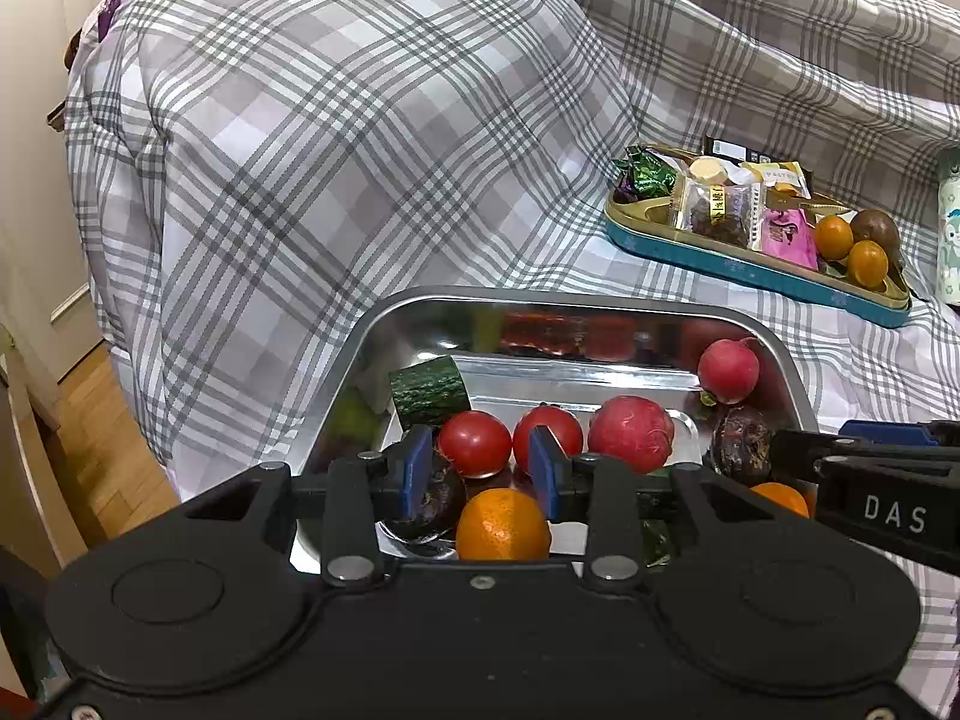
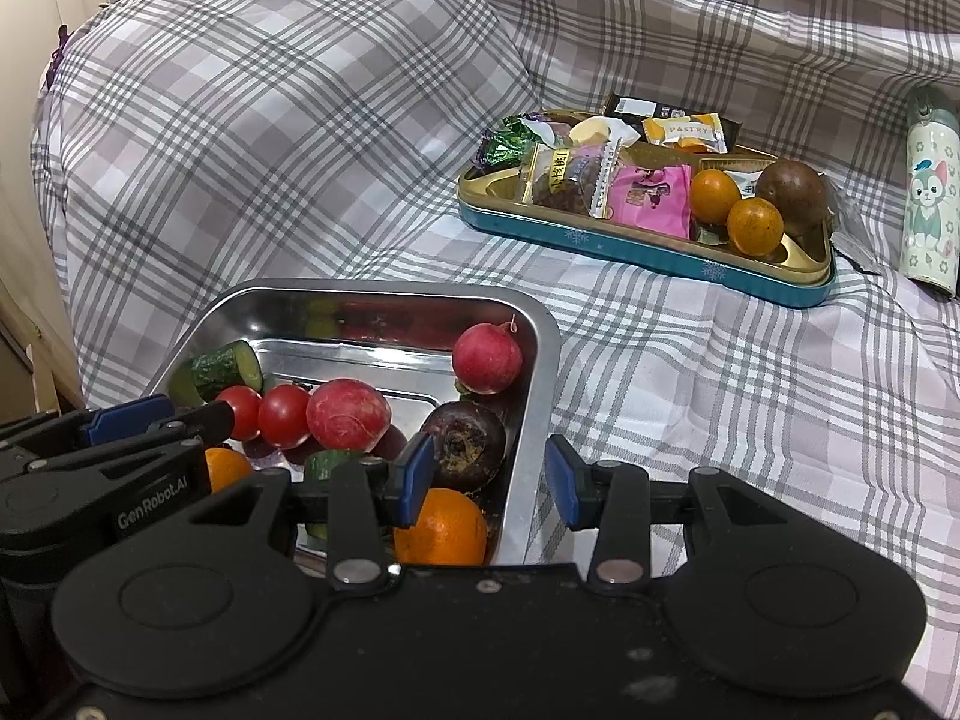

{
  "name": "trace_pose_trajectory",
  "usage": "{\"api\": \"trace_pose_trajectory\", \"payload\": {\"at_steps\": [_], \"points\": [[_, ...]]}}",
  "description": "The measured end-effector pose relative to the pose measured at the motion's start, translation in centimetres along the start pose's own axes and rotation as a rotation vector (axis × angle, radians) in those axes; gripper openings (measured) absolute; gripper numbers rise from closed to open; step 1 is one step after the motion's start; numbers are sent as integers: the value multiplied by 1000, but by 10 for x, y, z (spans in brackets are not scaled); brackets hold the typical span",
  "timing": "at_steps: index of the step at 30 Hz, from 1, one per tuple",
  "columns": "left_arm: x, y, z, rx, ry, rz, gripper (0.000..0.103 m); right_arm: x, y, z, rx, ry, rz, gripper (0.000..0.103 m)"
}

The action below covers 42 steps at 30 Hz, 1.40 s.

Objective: Organize fruits

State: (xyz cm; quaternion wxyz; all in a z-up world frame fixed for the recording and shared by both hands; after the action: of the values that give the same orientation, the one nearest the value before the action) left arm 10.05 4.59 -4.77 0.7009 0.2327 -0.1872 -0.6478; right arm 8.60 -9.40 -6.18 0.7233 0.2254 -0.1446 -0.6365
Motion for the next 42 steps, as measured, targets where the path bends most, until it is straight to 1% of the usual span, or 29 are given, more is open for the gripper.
{"api": "trace_pose_trajectory", "payload": {"at_steps": [38,42], "points": [[0,0,0,-1,0,1,44,-2,-1,0,-3,2,5,44],[1,0,1,10,4,-4,44,-2,-1,-1,-4,3,6,44]]}}
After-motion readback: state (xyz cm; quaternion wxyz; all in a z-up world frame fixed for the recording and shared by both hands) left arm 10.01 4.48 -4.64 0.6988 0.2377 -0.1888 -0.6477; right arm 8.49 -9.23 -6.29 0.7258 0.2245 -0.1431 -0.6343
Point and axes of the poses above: each gripper's, at about its wrist camera, not at the fingertips, and z roughly against the way its jaws point, x to its right, y to its top, the point moved 7 cm from there along -z, roughly the way its jaws point, and after that the axes turned 12 degrees about -x, right-handed, at the moved point
